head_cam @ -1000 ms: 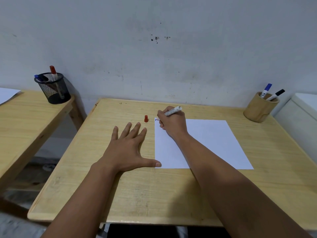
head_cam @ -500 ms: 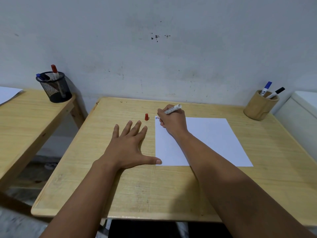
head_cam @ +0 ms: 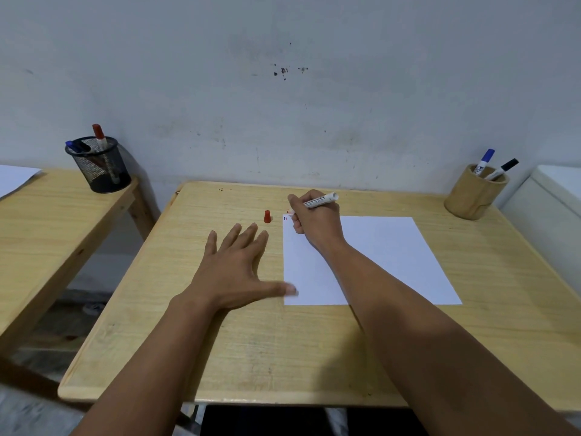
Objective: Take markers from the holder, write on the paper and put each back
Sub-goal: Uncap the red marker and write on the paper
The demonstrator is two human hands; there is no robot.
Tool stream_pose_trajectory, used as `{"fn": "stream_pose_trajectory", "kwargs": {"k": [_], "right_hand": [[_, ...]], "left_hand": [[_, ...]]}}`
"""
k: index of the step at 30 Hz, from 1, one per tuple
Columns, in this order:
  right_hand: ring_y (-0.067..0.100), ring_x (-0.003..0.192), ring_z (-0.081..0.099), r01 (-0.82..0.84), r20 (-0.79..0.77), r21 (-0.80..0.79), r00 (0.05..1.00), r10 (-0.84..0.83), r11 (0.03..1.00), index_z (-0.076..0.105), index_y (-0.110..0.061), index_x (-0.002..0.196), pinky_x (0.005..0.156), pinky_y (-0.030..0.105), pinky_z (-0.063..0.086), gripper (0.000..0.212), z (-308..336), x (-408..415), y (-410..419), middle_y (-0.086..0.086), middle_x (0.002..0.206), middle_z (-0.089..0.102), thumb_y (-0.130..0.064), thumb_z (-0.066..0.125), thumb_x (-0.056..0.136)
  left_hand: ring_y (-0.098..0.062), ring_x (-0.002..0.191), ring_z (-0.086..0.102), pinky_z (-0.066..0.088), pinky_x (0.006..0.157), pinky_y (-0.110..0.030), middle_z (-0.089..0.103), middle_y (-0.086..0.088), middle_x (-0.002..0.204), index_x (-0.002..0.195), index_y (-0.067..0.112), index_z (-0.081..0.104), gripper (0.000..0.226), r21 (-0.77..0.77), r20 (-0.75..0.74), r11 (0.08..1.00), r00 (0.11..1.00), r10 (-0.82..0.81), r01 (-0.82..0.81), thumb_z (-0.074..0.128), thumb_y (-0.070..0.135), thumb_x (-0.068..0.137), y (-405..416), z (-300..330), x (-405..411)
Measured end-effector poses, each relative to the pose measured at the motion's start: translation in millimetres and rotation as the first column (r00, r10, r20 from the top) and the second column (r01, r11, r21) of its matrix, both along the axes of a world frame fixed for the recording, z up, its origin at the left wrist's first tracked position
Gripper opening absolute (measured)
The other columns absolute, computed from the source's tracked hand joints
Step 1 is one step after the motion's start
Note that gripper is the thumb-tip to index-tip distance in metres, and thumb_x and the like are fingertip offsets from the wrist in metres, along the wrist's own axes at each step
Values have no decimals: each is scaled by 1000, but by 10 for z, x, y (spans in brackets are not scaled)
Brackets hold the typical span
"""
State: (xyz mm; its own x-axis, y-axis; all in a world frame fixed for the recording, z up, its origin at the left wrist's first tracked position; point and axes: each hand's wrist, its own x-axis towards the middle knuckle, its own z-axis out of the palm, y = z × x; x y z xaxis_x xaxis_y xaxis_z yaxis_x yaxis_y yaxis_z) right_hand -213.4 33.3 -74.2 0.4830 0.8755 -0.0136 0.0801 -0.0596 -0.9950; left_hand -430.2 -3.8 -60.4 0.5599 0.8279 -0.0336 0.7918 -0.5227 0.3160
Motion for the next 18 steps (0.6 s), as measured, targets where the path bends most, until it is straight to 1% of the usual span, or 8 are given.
{"fn": "stream_pose_trajectory", "kwargs": {"k": [2, 3, 5, 8, 11, 13, 15, 18], "right_hand": [[26, 62, 63, -40, -41, -19, 998, 39, 999, 65, -16, 75, 62, 36, 56, 35, 55, 14, 10, 11, 72, 73, -41, 86, 90], [27, 64, 60, -66, -72, -30, 995, 63, 997, 63, -17, 75, 61, 35, 54, 36, 85, 17, 12, 11, 73, 71, -40, 87, 90], [28, 67, 56, -113, -113, -52, 988, 107, 992, 63, -19, 75, 56, 32, 49, 36, 153, 28, 6, 10, 74, 67, -40, 89, 89], [19, 59, 53, -108, -73, -13, 992, 107, 994, 63, -23, 74, 50, 26, 41, 37, 299, 32, -48, 6, 73, 65, -46, 89, 87], [14, 49, 44, -50, -4, 91, 999, 50, 995, 63, -5, 80, 49, 24, 35, 44, 449, 115, -137, 2, 70, 67, -41, 87, 92], [15, 50, 51, -70, 39, 82, 997, 67, 994, 68, 0, 90, 49, 23, 39, 36, 536, 224, -221, -3, 65, 69, -31, 87, 93], [19, 68, 71, -175, 60, 58, 983, 172, 983, 74, -10, 109, 56, 27, 55, 14, 599, 328, -316, 3, 85, 79, -15, 81, 98], [27, 94, 80, -260, -57, 38, 963, 262, 965, 67, -19, 136, 73, 40, 68, 36, 703, 433, -442, 8, 118, 79, 1, 55, 108]], "left_hand": [[-19, 151, 32, 23, 121, -53, 39, 8, 162, 158, 35, 33, 97, 31, 172, 993, 979, 107, -114, 42, 91, 80, 92, 68, 65], [-19, 138, 48, 37, 112, -50, 50, 6, 153, 155, 34, 39, 82, 59, 259, 982, 953, 156, -177, 48, 79, 87, 174, 98, 112], [-17, 115, 63, 51, 95, -42, 60, 5, 139, 150, 33, 47, 61, 46, 386, 966, 896, 219, -256, 59, 54, 94, 376, 132, 231], [-15, 108, 66, 54, 85, -38, 62, 8, 131, 144, 34, 55, 49, 42, 358, 970, 910, 211, -241, 62, 41, 96, 609, 101, 397], [-17, 107, 66, 51, 77, -34, 67, 10, 117, 127, 34, 69, 30, 106, 322, 967, 928, 188, -233, 60, 40, 98, 719, 18, 504], [-19, 104, 66, 51, 76, -34, 71, 10, 108, 114, 31, 75, 22, 113, 347, 958, 913, 212, -265, 61, 37, 99, 738, -8, 531], [-19, 101, 68, 54, 82, -37, 76, 9, 104, 113, 28, 76, 20, 47, 408, 950, 874, 264, -309, 66, 35, 97, 754, 2, 535], [-12, 88, 71, 56, 84, -36, 78, 6, 88, 103, 22, 77, 12, -219, 600, 927, 707, 374, -305, 74, 25, 92, 776, 170, 567]]}}
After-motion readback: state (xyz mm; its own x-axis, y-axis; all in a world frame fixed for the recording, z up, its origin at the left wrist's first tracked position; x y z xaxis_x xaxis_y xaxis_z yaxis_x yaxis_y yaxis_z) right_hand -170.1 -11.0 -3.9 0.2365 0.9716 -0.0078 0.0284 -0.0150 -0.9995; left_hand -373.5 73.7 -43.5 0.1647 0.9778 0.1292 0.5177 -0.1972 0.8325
